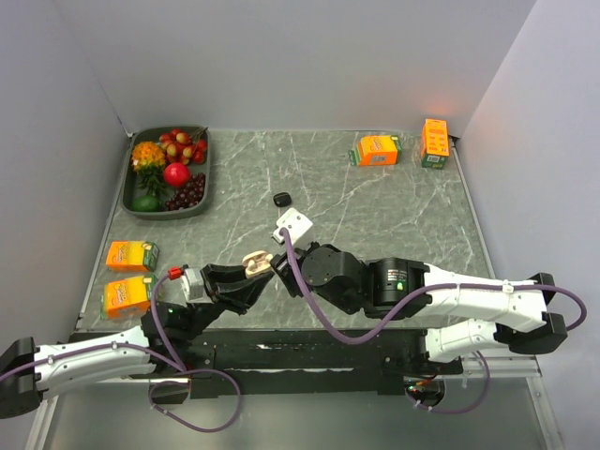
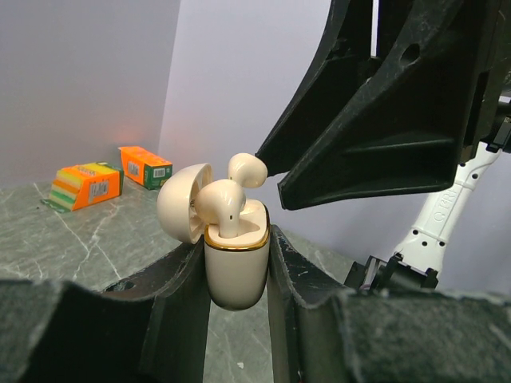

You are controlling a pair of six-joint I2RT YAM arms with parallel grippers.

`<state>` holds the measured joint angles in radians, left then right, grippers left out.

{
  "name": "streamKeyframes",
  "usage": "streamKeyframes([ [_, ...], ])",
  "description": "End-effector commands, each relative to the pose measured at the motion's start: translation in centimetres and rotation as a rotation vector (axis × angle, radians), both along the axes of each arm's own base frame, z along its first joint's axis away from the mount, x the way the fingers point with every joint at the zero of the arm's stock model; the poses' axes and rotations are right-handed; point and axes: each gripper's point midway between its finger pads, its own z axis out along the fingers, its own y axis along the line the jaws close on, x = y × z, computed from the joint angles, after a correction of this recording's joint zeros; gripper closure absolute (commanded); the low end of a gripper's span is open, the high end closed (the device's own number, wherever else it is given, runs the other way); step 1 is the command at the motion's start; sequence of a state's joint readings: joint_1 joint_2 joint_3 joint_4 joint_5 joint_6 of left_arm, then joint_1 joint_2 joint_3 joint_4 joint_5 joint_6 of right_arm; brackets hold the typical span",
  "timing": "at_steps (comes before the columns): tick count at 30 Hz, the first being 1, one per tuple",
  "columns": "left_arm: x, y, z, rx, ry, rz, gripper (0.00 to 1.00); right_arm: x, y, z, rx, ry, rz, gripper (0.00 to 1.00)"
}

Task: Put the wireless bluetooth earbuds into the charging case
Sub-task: Close the charging case.

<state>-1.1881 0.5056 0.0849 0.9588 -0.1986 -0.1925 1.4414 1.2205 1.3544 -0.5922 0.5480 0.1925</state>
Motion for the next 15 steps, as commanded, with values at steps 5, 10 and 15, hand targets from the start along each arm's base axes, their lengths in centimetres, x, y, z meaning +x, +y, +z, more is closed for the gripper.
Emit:
streamKeyframes([
  [5,-0.6,0.5,2.4,-0.061,-0.034,-0.017,0.99,1.2,-1.9,2.0,0.065,0.011,-0.086,0.45],
  [10,-0.6,0.5,2.4,-0.062,-0.032,-0.015,0.99,-0.2,-1.5,4.0,0.212,0.022,0.009,0.23],
  [15,-0.6,0.5,2.3,-0.059,-0.031,-0.015,0.99,0.0,-2.3,5.0,0.269,0.032,-0.008,0.05],
])
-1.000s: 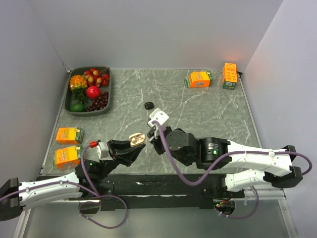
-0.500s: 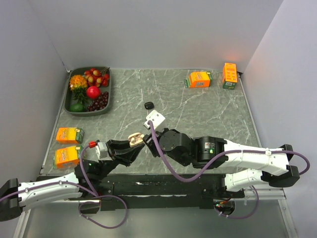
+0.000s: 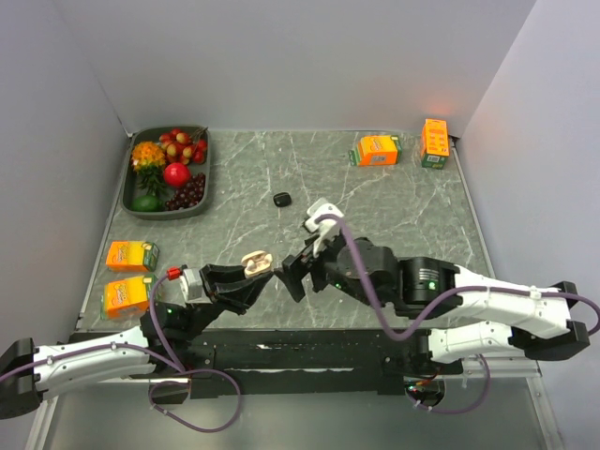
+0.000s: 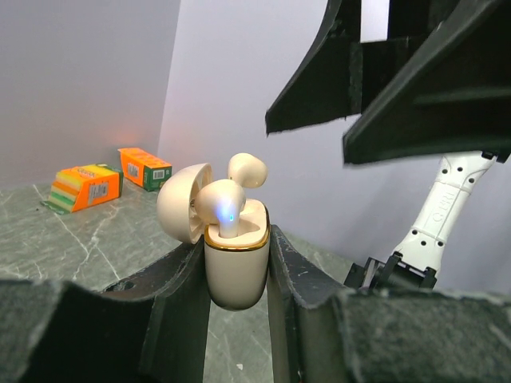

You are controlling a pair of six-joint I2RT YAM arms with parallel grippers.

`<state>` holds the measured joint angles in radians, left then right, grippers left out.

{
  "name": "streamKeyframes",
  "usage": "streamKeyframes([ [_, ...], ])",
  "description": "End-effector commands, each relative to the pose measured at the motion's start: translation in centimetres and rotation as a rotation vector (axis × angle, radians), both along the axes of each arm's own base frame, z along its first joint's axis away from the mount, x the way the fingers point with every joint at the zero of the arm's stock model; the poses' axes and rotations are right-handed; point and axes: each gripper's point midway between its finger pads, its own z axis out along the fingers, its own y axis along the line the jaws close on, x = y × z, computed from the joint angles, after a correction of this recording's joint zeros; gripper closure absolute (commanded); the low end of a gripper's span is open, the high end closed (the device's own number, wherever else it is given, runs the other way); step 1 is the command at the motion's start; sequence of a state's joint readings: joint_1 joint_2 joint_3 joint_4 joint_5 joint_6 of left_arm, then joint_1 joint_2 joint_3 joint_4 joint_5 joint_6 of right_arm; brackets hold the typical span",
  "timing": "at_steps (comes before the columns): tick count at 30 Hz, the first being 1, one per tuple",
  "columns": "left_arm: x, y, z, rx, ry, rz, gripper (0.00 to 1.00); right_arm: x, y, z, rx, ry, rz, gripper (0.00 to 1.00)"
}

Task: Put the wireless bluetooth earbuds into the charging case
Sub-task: Close the charging case.

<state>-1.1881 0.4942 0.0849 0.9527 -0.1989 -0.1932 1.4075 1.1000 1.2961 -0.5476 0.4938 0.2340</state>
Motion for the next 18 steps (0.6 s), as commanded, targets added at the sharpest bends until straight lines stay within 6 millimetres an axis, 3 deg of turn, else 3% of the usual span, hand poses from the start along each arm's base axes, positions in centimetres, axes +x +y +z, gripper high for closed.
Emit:
streamKeyframes([
  [1,-0.5,0.3,2.1,-0.053,-0.029,-0.017,0.99,0.7,-0.9,2.6,0.119,0.007,-0.039,0.05],
  [5,-0.6,0.3,2.2,-0.054,-0.028,-0.021,0.99,2.1,-1.9,1.2,0.070,0.049,-0.107,0.04],
  [9,-0.6,0.3,2.2,-0.055,-0.027,-0.022,0.99,2.6,-1.4,-0.1,0.025,0.090,-0.117,0.01],
  [18,-0.5,0.1,2.0,-0.043,-0.026,-0.022,0.99,2.8,0.0,0.7,0.033,0.088,-0.100,0.01],
])
